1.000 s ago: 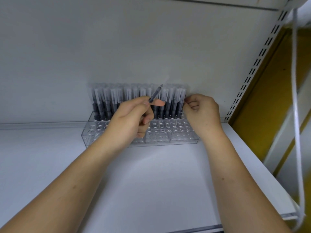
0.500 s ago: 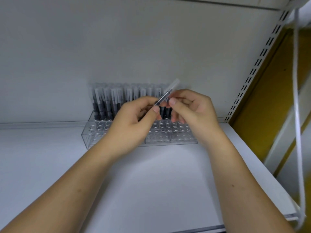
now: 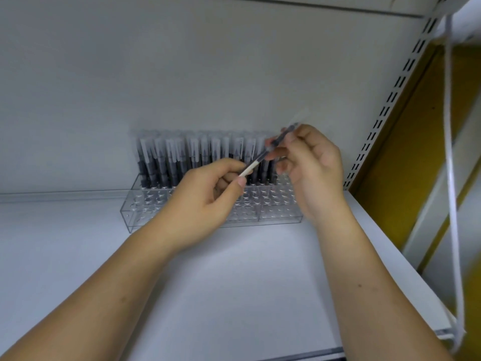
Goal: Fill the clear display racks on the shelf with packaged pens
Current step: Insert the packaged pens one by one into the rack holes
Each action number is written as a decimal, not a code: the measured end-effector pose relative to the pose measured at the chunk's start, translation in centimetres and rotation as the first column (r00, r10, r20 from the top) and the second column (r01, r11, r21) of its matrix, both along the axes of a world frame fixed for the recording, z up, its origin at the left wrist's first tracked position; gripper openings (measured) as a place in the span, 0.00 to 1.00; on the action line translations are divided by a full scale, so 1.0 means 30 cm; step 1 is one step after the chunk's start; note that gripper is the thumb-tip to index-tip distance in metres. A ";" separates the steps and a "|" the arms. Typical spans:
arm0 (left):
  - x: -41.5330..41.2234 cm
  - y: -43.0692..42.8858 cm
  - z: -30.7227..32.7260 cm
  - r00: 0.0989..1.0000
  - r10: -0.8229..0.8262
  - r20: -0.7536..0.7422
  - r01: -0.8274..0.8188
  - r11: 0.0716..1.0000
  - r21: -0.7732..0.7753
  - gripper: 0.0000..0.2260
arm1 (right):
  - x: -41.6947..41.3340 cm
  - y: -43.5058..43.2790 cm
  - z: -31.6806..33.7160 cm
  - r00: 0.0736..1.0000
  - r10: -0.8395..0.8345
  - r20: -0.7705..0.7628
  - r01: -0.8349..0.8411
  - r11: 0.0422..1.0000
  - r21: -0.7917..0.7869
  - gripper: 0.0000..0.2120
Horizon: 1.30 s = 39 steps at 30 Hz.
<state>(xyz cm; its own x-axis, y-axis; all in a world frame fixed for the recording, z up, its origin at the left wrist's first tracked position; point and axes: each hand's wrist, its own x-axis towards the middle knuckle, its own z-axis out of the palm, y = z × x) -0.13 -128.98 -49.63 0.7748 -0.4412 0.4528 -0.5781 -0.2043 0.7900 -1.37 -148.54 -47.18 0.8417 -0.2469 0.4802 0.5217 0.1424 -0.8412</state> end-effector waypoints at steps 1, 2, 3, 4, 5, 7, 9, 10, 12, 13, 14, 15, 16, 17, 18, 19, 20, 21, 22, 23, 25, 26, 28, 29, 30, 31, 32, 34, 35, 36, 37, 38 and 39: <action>0.002 0.005 -0.002 1.000 0.010 0.018 -0.011 1.000 0.023 0.08 | 0.000 -0.014 0.006 0.999 -0.043 0.012 0.042 0.998 0.054 0.04; 0.004 0.011 -0.003 0.999 0.023 0.046 -0.026 0.998 0.062 0.08 | 0.000 -0.028 0.009 0.996 -0.092 0.019 0.089 0.991 0.104 0.05; 0.007 0.017 -0.005 0.995 0.038 0.088 -0.048 0.992 0.118 0.08 | 0.001 -0.043 0.009 0.988 -0.151 0.021 0.147 0.980 0.133 0.06; 0.009 0.023 -0.006 0.989 0.050 0.140 -0.076 0.980 0.183 0.09 | 0.002 -0.056 0.010 0.975 -0.221 0.021 0.216 0.968 0.130 0.06; 0.012 0.029 -0.008 0.980 0.057 0.191 -0.104 0.964 0.246 0.10 | 0.003 -0.065 0.008 0.953 -0.303 0.021 0.300 0.950 0.090 0.05; 0.015 0.038 -0.007 0.965 0.055 0.258 -0.143 0.931 0.335 0.12 | 0.010 -0.077 -0.001 0.886 -0.461 0.045 0.463 0.885 -0.047 0.05; 0.016 0.044 -0.005 0.955 0.038 0.294 -0.155 0.909 0.388 0.14 | 0.021 -0.079 -0.017 0.832 -0.545 0.106 0.555 0.814 -0.169 0.06; 0.015 0.045 -0.004 0.952 0.030 0.306 -0.159 0.900 0.407 0.15 | 0.027 -0.081 -0.027 0.817 -0.563 0.124 0.576 0.788 -0.219 0.06; 0.016 0.046 -0.003 0.950 0.029 0.310 -0.165 0.890 0.424 0.15 | 0.038 -0.084 -0.044 0.809 -0.574 0.122 0.582 0.756 -0.300 0.05; 0.017 0.047 -0.003 0.950 0.032 0.310 -0.169 0.888 0.427 0.15 | 0.043 -0.085 -0.050 0.812 -0.572 0.117 0.575 0.749 -0.330 0.05; 0.016 0.047 -0.002 0.950 0.035 0.310 -0.173 0.887 0.427 0.16 | 0.046 -0.085 -0.054 0.815 -0.568 0.113 0.567 0.744 -0.353 0.05; 0.017 0.046 -0.003 0.950 0.038 0.311 -0.175 0.887 0.428 0.16 | 0.050 -0.084 -0.057 0.820 -0.561 0.111 0.558 0.741 -0.373 0.05; 0.017 0.045 -0.002 0.950 0.039 0.310 -0.176 0.886 0.428 0.16 | 0.052 -0.082 -0.059 0.824 -0.555 0.109 0.549 0.738 -0.393 0.05; 0.018 0.044 -0.002 0.951 0.040 0.308 -0.176 0.886 0.428 0.16 | 0.055 -0.081 -0.062 0.830 -0.548 0.105 0.538 0.738 -0.408 0.05; 0.018 0.044 -0.002 0.951 0.041 0.306 -0.176 0.886 0.428 0.16 | 0.058 -0.081 -0.065 0.837 -0.539 0.097 0.525 0.740 -0.421 0.05; 0.019 0.044 -0.002 0.951 0.042 0.306 -0.177 0.887 0.426 0.16 | 0.062 -0.081 -0.067 0.843 -0.531 0.088 0.512 0.741 -0.434 0.05; 0.020 0.045 -0.003 0.951 0.044 0.306 -0.177 0.890 0.421 0.16 | 0.064 -0.080 -0.070 0.849 -0.523 0.079 0.499 0.742 -0.449 0.05; 0.021 0.046 -0.004 0.951 0.047 0.305 -0.177 0.893 0.414 0.15 | 0.066 -0.081 -0.073 0.853 -0.516 0.075 0.488 0.741 -0.461 0.05; 0.022 0.045 -0.004 0.952 0.051 0.303 -0.177 0.897 0.404 0.15 | 0.068 -0.080 -0.076 0.858 -0.509 0.074 0.479 0.739 -0.473 0.05; 0.023 0.043 -0.006 0.953 0.054 0.300 -0.176 0.901 0.396 0.15 | 0.071 -0.081 -0.080 0.861 -0.503 0.071 0.470 0.735 -0.488 0.05; 0.023 0.041 -0.008 0.955 0.055 0.290 -0.170 0.906 0.387 0.14 | 0.076 -0.082 -0.089 0.866 -0.498 0.053 0.449 0.725 -0.522 0.05; 0.024 0.040 -0.009 0.956 0.055 0.288 -0.168 0.908 0.384 0.15 | 0.078 -0.083 -0.092 0.867 -0.496 0.044 0.439 0.719 -0.539 0.05; 0.026 0.042 -0.010 0.956 0.055 0.286 -0.167 0.910 0.380 0.15 | 0.079 -0.086 -0.100 0.866 -0.500 0.034 0.427 0.700 -0.573 0.05; 0.026 0.043 -0.010 0.957 0.056 0.285 -0.167 0.910 0.379 0.15 | 0.079 -0.088 -0.103 0.864 -0.503 0.030 0.422 0.690 -0.587 0.04; 0.026 0.044 -0.010 0.957 0.057 0.284 -0.166 0.910 0.379 0.16 | 0.078 -0.090 -0.105 0.863 -0.505 0.022 0.416 0.683 -0.600 0.04; 0.026 0.046 -0.009 0.958 0.057 0.282 -0.165 0.911 0.378 0.16 | 0.077 -0.091 -0.108 0.862 -0.507 0.010 0.407 0.680 -0.610 0.04; 0.026 0.046 -0.010 0.958 0.056 0.282 -0.165 0.911 0.378 0.17 | 0.076 -0.091 -0.110 0.862 -0.508 -0.005 0.396 0.679 -0.618 0.04; 0.026 0.046 -0.009 0.958 0.055 0.282 -0.164 0.911 0.379 0.17 | 0.074 -0.092 -0.114 0.857 -0.513 -0.038 0.377 0.676 -0.633 0.04; 0.026 0.045 -0.009 0.958 0.056 0.281 -0.164 0.911 0.378 0.16 | 0.072 -0.093 -0.113 0.854 -0.518 -0.049 0.373 0.675 -0.636 0.04; 0.025 0.045 -0.008 0.958 0.057 0.281 -0.165 0.911 0.377 0.16 | 0.070 -0.094 -0.111 0.850 -0.524 -0.055 0.375 0.675 -0.636 0.04; 0.024 0.046 -0.007 0.958 0.058 0.279 -0.165 0.912 0.376 0.16 | 0.069 -0.093 -0.109 0.845 -0.531 -0.059 0.379 0.674 -0.634 0.04; 0.023 0.046 -0.007 0.959 0.058 0.278 -0.164 0.913 0.374 0.16 | 0.067 -0.093 -0.106 0.840 -0.539 -0.059 0.386 0.672 -0.632 0.04; 0.023 0.046 -0.006 0.959 0.058 0.277 -0.163 0.913 0.373 0.16 | 0.067 -0.092 -0.105 0.836 -0.546 -0.058 0.393 0.669 -0.631 0.04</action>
